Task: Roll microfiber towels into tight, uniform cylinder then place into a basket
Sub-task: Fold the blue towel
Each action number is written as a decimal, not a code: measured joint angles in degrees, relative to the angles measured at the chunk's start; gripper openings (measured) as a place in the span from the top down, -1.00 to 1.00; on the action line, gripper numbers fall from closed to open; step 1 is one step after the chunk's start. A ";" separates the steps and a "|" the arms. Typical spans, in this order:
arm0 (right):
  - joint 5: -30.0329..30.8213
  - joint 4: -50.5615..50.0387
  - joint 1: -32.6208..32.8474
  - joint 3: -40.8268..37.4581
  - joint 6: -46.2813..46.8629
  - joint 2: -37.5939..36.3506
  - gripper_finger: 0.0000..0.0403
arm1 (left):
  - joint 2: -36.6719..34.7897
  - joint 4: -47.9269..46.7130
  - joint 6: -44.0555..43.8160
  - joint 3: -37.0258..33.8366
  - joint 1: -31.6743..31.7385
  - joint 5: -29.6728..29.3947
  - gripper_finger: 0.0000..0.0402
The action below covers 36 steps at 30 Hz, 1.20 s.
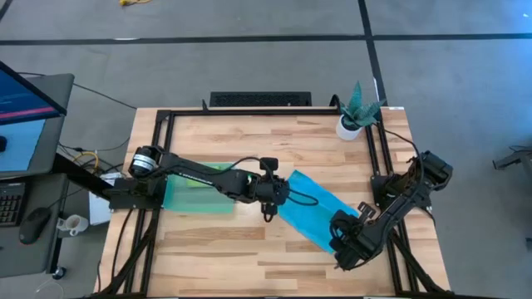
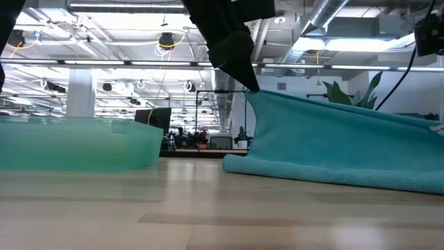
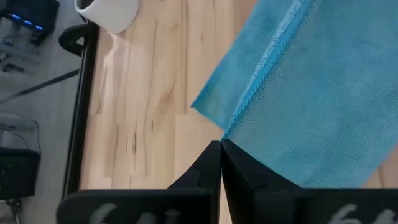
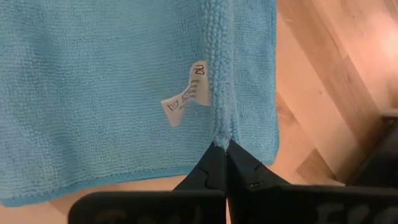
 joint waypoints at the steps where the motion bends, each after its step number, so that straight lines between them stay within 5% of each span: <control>1: -0.15 0.12 -0.21 0.02 -0.10 0.00 0.95 | 0.00 -0.05 0.00 0.00 0.00 0.03 1.00; 14: -0.80 -0.08 -1.71 0.00 -1.72 0.00 0.96 | 0.81 -0.80 0.92 -0.07 0.21 2.23 0.97; 25: -0.64 -0.09 -5.54 -0.02 -6.15 0.00 0.96 | 0.76 -4.03 -0.27 -0.07 0.20 -0.28 0.59; 29: -1.17 -0.07 -6.51 -0.02 -6.00 0.00 0.96 | 0.76 -6.58 -2.30 -0.07 0.13 5.43 0.55; 36: -2.46 0.12 -7.42 -0.02 -4.19 0.00 0.95 | 0.72 -7.07 2.53 -1.10 0.02 26.57 0.55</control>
